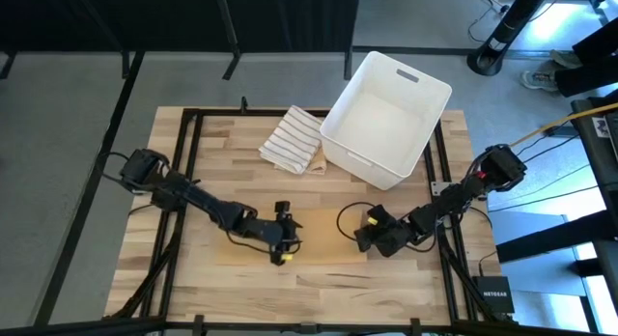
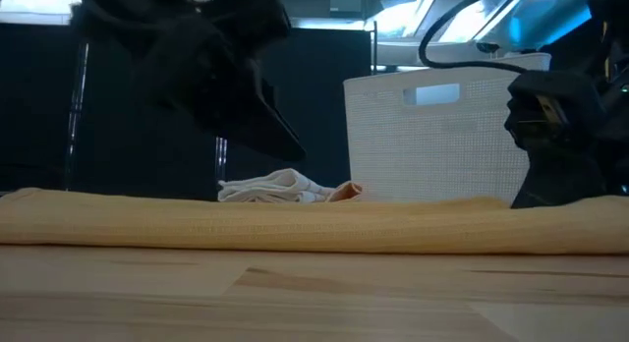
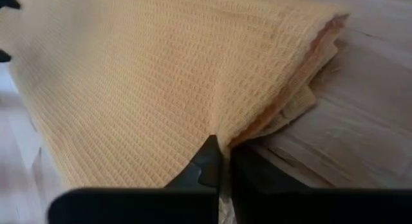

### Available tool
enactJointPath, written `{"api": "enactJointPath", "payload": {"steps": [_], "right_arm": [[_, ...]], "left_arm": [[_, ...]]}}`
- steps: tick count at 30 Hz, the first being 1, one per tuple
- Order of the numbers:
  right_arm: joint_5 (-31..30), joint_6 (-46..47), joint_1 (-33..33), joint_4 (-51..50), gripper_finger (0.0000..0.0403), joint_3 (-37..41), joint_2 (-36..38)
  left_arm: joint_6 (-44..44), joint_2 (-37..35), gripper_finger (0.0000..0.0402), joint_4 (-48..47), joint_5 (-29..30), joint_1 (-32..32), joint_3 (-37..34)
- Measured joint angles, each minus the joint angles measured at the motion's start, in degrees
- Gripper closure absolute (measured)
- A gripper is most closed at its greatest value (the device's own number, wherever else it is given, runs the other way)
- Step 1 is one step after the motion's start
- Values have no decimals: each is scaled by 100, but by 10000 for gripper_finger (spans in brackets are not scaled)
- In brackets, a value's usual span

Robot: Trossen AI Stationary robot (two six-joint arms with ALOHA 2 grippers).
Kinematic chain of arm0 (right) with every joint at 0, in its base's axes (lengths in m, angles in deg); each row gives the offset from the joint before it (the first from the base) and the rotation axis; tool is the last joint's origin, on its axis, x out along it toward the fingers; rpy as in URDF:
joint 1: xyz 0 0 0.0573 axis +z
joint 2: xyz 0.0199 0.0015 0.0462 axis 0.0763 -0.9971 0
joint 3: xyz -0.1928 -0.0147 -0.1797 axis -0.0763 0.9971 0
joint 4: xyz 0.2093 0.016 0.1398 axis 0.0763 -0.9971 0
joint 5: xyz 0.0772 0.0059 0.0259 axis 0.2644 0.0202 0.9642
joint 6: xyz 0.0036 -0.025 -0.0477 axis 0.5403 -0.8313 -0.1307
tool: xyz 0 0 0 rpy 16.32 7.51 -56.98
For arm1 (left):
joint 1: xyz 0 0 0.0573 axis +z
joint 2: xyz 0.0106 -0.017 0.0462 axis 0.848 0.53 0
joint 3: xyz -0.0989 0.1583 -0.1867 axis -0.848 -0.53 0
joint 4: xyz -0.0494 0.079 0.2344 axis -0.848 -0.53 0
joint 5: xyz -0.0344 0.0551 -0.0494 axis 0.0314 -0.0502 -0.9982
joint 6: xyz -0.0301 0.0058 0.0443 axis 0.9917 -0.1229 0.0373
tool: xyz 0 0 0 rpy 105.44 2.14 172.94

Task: Fold towel
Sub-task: Fold the yellow towel

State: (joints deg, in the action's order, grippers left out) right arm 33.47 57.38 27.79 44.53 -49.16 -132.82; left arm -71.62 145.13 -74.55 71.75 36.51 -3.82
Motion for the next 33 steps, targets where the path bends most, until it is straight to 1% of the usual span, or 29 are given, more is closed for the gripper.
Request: {"api": "enactJointPath", "payload": {"steps": [3, 7, 11, 18, 23, 26, 29, 33], "right_arm": [[-12, -42, 0, 102, 395, -41, 4], [-95, -123, 0, 151, 386, -268, 31], [-317, -427, 2, 163, 395, -566, 36], [-860, -1291, -19, 174, 391, -1343, 42], [-958, -2097, -185, 214, 397, -1872, 13], [-950, -2610, -322, 481, 395, -2085, -165], [-947, -2917, -443, 508, 394, -2200, -307], [-992, -3084, -461, 468, 398, -2203, -307]], "left_arm": [[21, 142, 210, 4, -114, 128, -2], [21, 484, 210, 107, -145, 206, 0], [23, 779, 210, 219, -142, 211, 6], [52, 891, 210, 299, -122, 211, 11], [54, 911, 210, 516, -131, 211, 4], [125, 913, 210, 567, -144, 210, 17], [27, 832, 210, 306, -161, 170, 201], [56, 299, 210, -851, -156, -14, 570]]}}
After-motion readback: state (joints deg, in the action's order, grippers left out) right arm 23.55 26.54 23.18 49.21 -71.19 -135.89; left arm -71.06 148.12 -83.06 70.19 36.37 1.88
